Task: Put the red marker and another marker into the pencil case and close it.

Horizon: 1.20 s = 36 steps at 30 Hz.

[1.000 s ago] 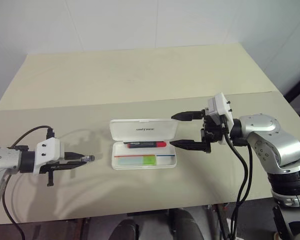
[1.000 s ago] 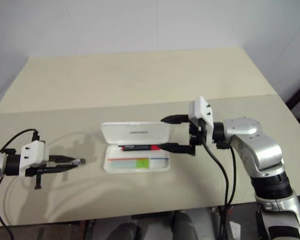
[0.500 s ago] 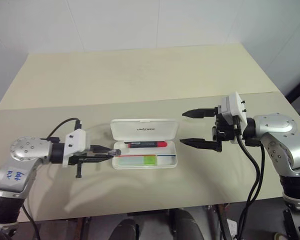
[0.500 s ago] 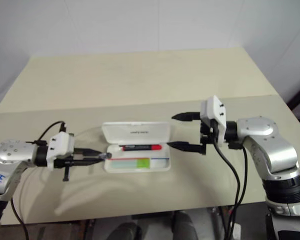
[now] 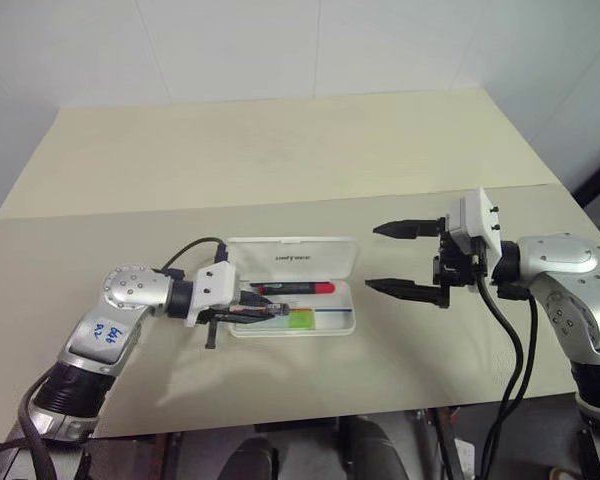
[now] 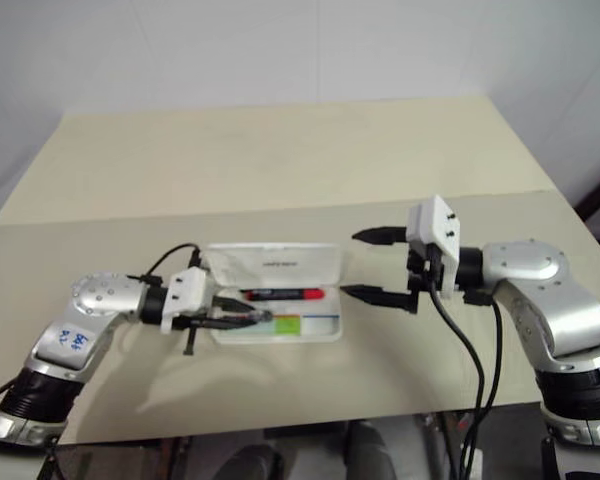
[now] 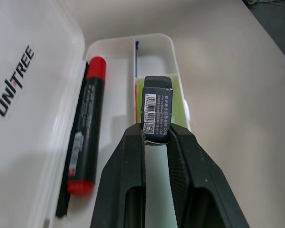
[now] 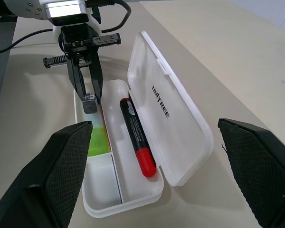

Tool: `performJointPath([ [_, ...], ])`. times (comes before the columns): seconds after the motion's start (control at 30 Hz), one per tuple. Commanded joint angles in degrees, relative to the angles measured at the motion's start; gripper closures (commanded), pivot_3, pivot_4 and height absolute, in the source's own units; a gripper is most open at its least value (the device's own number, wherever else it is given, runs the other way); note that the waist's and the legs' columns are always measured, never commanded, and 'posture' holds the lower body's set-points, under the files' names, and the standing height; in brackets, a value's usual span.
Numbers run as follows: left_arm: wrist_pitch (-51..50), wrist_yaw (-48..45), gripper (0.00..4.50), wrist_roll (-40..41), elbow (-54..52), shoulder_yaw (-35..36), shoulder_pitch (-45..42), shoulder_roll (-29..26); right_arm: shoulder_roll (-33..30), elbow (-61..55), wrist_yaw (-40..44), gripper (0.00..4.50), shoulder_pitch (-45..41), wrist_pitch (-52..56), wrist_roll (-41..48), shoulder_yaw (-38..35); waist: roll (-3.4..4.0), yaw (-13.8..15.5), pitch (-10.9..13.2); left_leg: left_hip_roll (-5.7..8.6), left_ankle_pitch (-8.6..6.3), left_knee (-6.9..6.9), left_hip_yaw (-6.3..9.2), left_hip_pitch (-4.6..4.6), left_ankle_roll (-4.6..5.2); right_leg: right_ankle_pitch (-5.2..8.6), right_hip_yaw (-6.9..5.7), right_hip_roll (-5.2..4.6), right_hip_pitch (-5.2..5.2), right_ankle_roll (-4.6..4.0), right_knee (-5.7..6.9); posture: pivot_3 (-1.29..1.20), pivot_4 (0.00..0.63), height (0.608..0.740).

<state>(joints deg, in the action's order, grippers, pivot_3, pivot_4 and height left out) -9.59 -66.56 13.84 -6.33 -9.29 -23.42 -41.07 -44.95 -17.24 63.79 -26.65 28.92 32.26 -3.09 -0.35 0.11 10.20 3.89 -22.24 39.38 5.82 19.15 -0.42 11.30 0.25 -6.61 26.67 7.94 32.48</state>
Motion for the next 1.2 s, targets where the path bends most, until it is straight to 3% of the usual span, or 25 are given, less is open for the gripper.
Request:
performJointPath([
  [0.03,-1.68,1.58,4.2,-0.51,-2.48,0.1,-1.06,0.35,0.06,-2.21,-0.75,0.0,-0.22,-0.41,1.2,-1.45,0.0,0.01,0.0,0.0,0.0,0.01,0.0,0.0,0.0,0.0,0.0,0.0,0.0,0.0,0.0,0.0,0.15,0.74],
  [0.6,-9.27,5.24,4.2,-0.78,-8.45,-3.8,-3.76,3.85,1.62,-1.49,-0.83,0.0,-1.25,-1.18,0.64,-0.13,0.0,0.1,0.0,0.01,0.0,0.28,0.01,0.03,0.0,-0.14,0.02,0.01,-0.1,0.0,0.01,0.0,0.15,0.74],
  [1.2,-10.1,6.97,4.2,-4.11,-3.4,-9.25,-9.14,10.34,0.14,-2.08,-0.92,0.0,0.49,-0.63,0.86,-1.68,0.0,1.21,0.0,0.02,0.0,0.47,-0.01,0.07,0.0,-0.24,0.04,0.05,-0.14,-0.01,0.01,0.0,0.15,0.74],
])
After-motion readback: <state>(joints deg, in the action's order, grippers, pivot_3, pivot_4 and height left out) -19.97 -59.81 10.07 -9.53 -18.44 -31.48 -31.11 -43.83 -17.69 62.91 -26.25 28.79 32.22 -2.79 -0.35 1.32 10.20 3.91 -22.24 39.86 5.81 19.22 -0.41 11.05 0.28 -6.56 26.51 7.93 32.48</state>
